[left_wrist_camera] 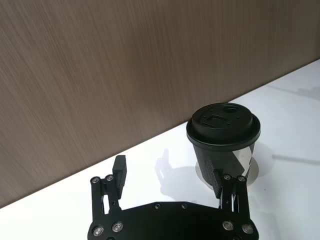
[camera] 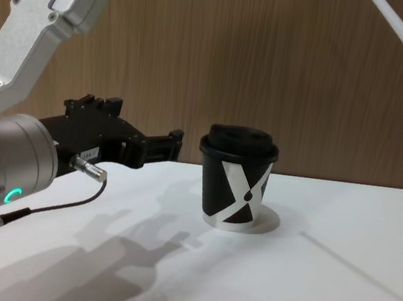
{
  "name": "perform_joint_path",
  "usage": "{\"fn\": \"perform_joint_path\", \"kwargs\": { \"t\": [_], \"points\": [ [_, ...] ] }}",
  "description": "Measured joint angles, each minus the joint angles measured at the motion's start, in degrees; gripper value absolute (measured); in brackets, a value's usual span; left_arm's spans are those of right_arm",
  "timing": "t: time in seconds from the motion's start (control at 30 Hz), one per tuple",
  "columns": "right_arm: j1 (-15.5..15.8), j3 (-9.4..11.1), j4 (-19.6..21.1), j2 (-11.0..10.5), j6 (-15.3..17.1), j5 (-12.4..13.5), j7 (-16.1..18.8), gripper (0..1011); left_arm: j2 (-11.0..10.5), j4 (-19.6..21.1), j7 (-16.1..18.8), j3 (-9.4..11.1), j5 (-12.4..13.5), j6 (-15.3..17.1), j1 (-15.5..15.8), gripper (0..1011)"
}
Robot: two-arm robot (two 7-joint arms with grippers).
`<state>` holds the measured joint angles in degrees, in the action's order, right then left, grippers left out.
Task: Pick up the straw with one hand, pass it to the other hand, and insert it into the cup.
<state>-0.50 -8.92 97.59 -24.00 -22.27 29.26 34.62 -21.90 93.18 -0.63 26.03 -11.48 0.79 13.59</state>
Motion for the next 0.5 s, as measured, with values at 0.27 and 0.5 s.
{"fn": "perform_joint_path", "kwargs": {
  "t": [0.27,0.5],
  "points": [
    [-0.2,-0.9,0.9,-0.5,-0.4,2.9,2.8,1,-0.4,0.7,-1.2,-0.3,-0.7,0.1,-0.1,1003],
    [-0.3,-1.3,1.3,-0.7,-0.5,4.2,4.1,0,-1.3,2.7,-4.2,-1.6,-3.7,0.8,-0.5,1003]
  ]
}}
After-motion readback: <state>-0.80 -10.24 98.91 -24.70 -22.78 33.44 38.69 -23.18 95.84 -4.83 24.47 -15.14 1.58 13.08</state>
